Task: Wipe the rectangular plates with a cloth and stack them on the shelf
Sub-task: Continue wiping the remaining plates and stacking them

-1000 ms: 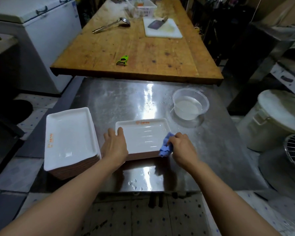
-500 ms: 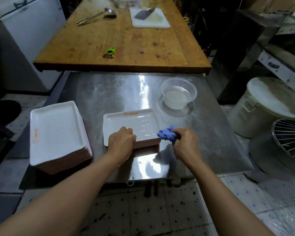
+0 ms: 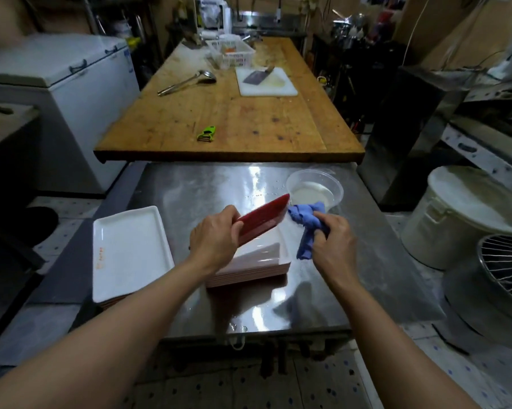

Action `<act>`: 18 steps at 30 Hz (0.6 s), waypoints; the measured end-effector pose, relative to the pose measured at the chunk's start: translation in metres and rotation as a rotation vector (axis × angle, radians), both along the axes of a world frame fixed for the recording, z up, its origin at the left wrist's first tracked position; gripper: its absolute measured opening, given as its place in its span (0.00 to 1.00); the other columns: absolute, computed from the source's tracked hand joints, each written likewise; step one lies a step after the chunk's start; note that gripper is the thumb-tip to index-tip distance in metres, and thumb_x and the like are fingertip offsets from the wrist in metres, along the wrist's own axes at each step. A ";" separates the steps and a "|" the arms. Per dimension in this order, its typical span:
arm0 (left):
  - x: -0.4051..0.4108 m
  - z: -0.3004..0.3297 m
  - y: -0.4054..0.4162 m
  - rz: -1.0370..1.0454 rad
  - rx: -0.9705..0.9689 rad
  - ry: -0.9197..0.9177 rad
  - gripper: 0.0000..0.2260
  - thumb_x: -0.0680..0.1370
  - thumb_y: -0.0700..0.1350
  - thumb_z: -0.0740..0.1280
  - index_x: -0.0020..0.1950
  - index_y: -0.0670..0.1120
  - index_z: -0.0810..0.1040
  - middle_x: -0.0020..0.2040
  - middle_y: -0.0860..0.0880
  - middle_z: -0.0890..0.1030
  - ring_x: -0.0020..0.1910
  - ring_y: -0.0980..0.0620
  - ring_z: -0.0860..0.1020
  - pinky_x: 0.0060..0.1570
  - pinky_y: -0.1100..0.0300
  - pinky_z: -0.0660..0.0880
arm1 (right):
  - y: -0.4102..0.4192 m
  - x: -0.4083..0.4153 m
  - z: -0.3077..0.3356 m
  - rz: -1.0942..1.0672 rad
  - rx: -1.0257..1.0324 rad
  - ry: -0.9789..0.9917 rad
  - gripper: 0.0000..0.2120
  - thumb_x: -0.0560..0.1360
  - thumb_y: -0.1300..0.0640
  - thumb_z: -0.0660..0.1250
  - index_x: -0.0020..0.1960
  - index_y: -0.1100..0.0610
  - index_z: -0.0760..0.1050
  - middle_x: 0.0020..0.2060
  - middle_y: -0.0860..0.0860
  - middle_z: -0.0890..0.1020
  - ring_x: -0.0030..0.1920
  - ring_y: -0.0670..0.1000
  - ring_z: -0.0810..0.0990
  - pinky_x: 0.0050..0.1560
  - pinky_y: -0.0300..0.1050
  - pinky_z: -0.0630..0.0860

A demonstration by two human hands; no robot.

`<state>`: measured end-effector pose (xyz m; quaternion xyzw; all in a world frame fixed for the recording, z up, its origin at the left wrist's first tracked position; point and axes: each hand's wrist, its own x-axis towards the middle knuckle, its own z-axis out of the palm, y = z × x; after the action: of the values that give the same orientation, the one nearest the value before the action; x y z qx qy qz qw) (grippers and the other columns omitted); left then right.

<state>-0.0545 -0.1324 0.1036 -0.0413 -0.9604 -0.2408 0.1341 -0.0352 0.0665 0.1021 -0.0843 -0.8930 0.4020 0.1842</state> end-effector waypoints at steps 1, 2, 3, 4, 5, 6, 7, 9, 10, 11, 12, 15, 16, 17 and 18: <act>0.002 0.007 -0.003 0.016 0.114 -0.003 0.05 0.79 0.46 0.62 0.48 0.46 0.75 0.41 0.44 0.80 0.43 0.41 0.76 0.39 0.54 0.68 | -0.003 -0.002 0.007 0.008 -0.013 0.032 0.16 0.74 0.69 0.60 0.59 0.59 0.78 0.54 0.58 0.77 0.51 0.52 0.76 0.54 0.36 0.72; 0.004 0.017 -0.006 0.035 0.236 -0.017 0.04 0.78 0.45 0.63 0.45 0.46 0.75 0.39 0.47 0.79 0.41 0.43 0.76 0.40 0.54 0.69 | -0.008 -0.003 0.016 0.024 -0.020 0.074 0.17 0.74 0.69 0.60 0.59 0.59 0.78 0.54 0.58 0.76 0.53 0.53 0.76 0.56 0.40 0.72; 0.004 0.024 -0.009 0.048 0.346 -0.038 0.05 0.77 0.44 0.64 0.42 0.47 0.75 0.36 0.49 0.78 0.39 0.46 0.76 0.39 0.56 0.68 | -0.014 -0.004 0.027 0.043 -0.024 0.117 0.17 0.73 0.69 0.61 0.59 0.59 0.78 0.54 0.58 0.76 0.54 0.52 0.76 0.57 0.39 0.70; 0.007 0.032 -0.011 0.056 0.443 -0.067 0.06 0.77 0.42 0.64 0.39 0.47 0.74 0.33 0.51 0.76 0.36 0.50 0.74 0.38 0.58 0.66 | -0.020 -0.004 0.038 0.064 -0.027 0.168 0.18 0.72 0.69 0.61 0.59 0.60 0.78 0.55 0.57 0.76 0.54 0.50 0.75 0.57 0.35 0.68; 0.009 0.040 -0.014 0.056 0.546 -0.102 0.08 0.77 0.41 0.64 0.37 0.48 0.74 0.32 0.52 0.75 0.33 0.52 0.73 0.37 0.59 0.65 | -0.026 -0.004 0.049 0.082 -0.024 0.225 0.18 0.72 0.70 0.62 0.59 0.60 0.78 0.55 0.58 0.76 0.54 0.46 0.73 0.57 0.28 0.64; 0.012 0.048 -0.017 0.050 0.659 -0.140 0.10 0.77 0.39 0.64 0.36 0.48 0.74 0.31 0.51 0.75 0.32 0.53 0.72 0.38 0.59 0.66 | -0.032 -0.004 0.059 0.104 -0.019 0.289 0.17 0.71 0.71 0.63 0.58 0.61 0.79 0.55 0.58 0.77 0.54 0.45 0.72 0.57 0.23 0.61; 0.015 0.053 -0.020 0.047 0.756 -0.164 0.10 0.77 0.39 0.64 0.36 0.48 0.75 0.32 0.49 0.76 0.33 0.51 0.72 0.40 0.58 0.67 | -0.040 -0.005 0.068 0.132 -0.019 0.344 0.17 0.71 0.71 0.63 0.57 0.62 0.79 0.56 0.58 0.77 0.55 0.45 0.71 0.57 0.21 0.59; 0.021 0.065 -0.026 0.045 0.871 -0.179 0.09 0.76 0.40 0.65 0.36 0.47 0.76 0.34 0.45 0.77 0.35 0.49 0.73 0.41 0.55 0.69 | -0.055 -0.006 0.084 0.211 -0.008 0.414 0.16 0.71 0.67 0.63 0.57 0.62 0.80 0.57 0.58 0.77 0.57 0.52 0.74 0.60 0.25 0.61; 0.025 0.071 -0.028 0.043 0.891 -0.174 0.06 0.74 0.43 0.65 0.36 0.47 0.76 0.34 0.45 0.77 0.35 0.49 0.73 0.40 0.55 0.69 | -0.063 -0.007 0.090 0.261 0.009 0.434 0.16 0.72 0.64 0.62 0.57 0.61 0.80 0.58 0.58 0.77 0.59 0.55 0.73 0.61 0.29 0.61; 0.028 0.077 -0.030 0.038 0.906 -0.162 0.05 0.72 0.45 0.65 0.36 0.47 0.77 0.33 0.45 0.77 0.35 0.49 0.73 0.40 0.55 0.68 | -0.070 -0.008 0.096 0.306 0.024 0.443 0.16 0.73 0.60 0.61 0.57 0.60 0.79 0.59 0.57 0.77 0.60 0.56 0.72 0.63 0.32 0.62; 0.031 0.082 -0.031 0.027 0.918 -0.143 0.05 0.70 0.46 0.65 0.36 0.47 0.77 0.33 0.47 0.77 0.35 0.49 0.73 0.40 0.55 0.68 | -0.078 -0.009 0.101 0.342 0.034 0.446 0.17 0.74 0.55 0.59 0.58 0.59 0.79 0.60 0.56 0.76 0.60 0.56 0.71 0.64 0.36 0.62; 0.038 0.091 -0.033 0.007 0.904 -0.093 0.09 0.77 0.40 0.64 0.37 0.48 0.77 0.33 0.49 0.78 0.35 0.51 0.74 0.41 0.54 0.70 | -0.098 -0.011 0.116 0.357 0.041 0.485 0.19 0.76 0.49 0.55 0.55 0.57 0.79 0.60 0.55 0.76 0.60 0.55 0.71 0.63 0.42 0.62; 0.041 0.092 -0.033 0.009 0.887 -0.073 0.10 0.77 0.39 0.63 0.38 0.48 0.77 0.34 0.49 0.79 0.35 0.51 0.75 0.42 0.53 0.72 | -0.103 -0.012 0.120 0.337 0.068 0.503 0.17 0.76 0.50 0.56 0.53 0.56 0.79 0.59 0.54 0.76 0.59 0.55 0.71 0.62 0.44 0.63; 0.043 0.092 -0.033 0.016 0.886 -0.053 0.10 0.77 0.39 0.63 0.38 0.48 0.77 0.34 0.48 0.79 0.35 0.50 0.75 0.42 0.52 0.73 | -0.107 -0.014 0.124 0.313 0.111 0.514 0.13 0.75 0.51 0.57 0.51 0.56 0.76 0.58 0.54 0.75 0.56 0.55 0.72 0.59 0.46 0.64; 0.045 0.094 -0.032 0.027 0.909 -0.040 0.10 0.77 0.38 0.63 0.37 0.49 0.77 0.34 0.48 0.80 0.35 0.50 0.76 0.42 0.51 0.73 | -0.111 -0.015 0.127 0.295 0.159 0.520 0.11 0.74 0.52 0.58 0.50 0.56 0.74 0.56 0.53 0.75 0.54 0.55 0.72 0.56 0.48 0.65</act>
<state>-0.0092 -0.1648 0.1976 0.0390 -0.7600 -0.6369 0.1232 -0.0506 -0.0447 0.2295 0.1666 -0.8472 0.3613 0.3521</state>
